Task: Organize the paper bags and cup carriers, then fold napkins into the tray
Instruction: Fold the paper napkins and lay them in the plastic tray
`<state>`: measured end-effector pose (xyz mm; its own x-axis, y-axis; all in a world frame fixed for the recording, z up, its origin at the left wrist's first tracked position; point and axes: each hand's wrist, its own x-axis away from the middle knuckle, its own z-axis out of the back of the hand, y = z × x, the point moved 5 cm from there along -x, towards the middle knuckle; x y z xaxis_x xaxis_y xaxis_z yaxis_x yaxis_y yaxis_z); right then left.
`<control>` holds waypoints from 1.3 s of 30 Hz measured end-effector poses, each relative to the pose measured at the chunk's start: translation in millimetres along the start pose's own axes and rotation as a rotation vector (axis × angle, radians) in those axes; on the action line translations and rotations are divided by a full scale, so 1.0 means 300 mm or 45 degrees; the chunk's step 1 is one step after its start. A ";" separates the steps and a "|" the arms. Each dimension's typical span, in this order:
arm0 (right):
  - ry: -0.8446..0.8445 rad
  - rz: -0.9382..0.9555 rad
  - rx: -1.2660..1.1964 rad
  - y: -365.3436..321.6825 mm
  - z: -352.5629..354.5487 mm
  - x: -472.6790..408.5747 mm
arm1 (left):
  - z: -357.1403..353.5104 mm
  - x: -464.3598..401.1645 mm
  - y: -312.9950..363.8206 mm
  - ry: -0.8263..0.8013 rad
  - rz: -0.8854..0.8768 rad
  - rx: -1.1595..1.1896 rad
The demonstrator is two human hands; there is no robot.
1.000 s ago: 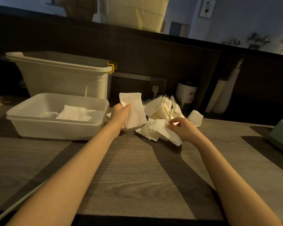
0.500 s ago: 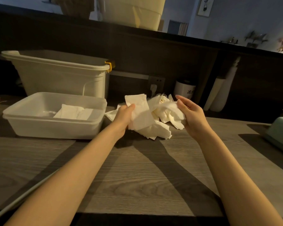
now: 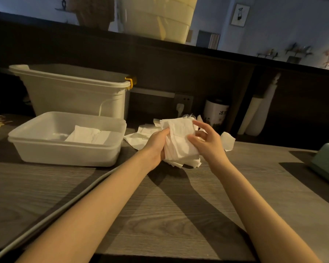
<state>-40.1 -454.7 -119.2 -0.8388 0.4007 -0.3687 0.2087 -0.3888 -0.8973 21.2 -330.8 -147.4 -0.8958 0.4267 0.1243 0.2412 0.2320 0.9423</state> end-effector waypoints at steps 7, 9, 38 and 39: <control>0.101 -0.045 0.075 0.022 0.007 0.000 | -0.015 0.017 -0.002 -0.099 0.043 -0.014; 0.097 -0.042 0.065 0.022 0.003 0.000 | -0.021 0.019 -0.001 -0.136 0.027 -0.073; -0.290 -0.015 0.110 -0.013 -0.080 0.035 | 0.016 0.012 0.024 0.089 -0.125 -0.217; -0.231 -0.009 0.122 -0.011 -0.054 0.020 | 0.026 0.007 0.032 0.104 -0.123 -0.199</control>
<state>-37.7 -437.7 -122.2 -0.9187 0.2509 -0.3050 0.1609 -0.4673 -0.8693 24.6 -320.7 -140.4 -0.9409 0.3351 0.0497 0.0974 0.1271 0.9871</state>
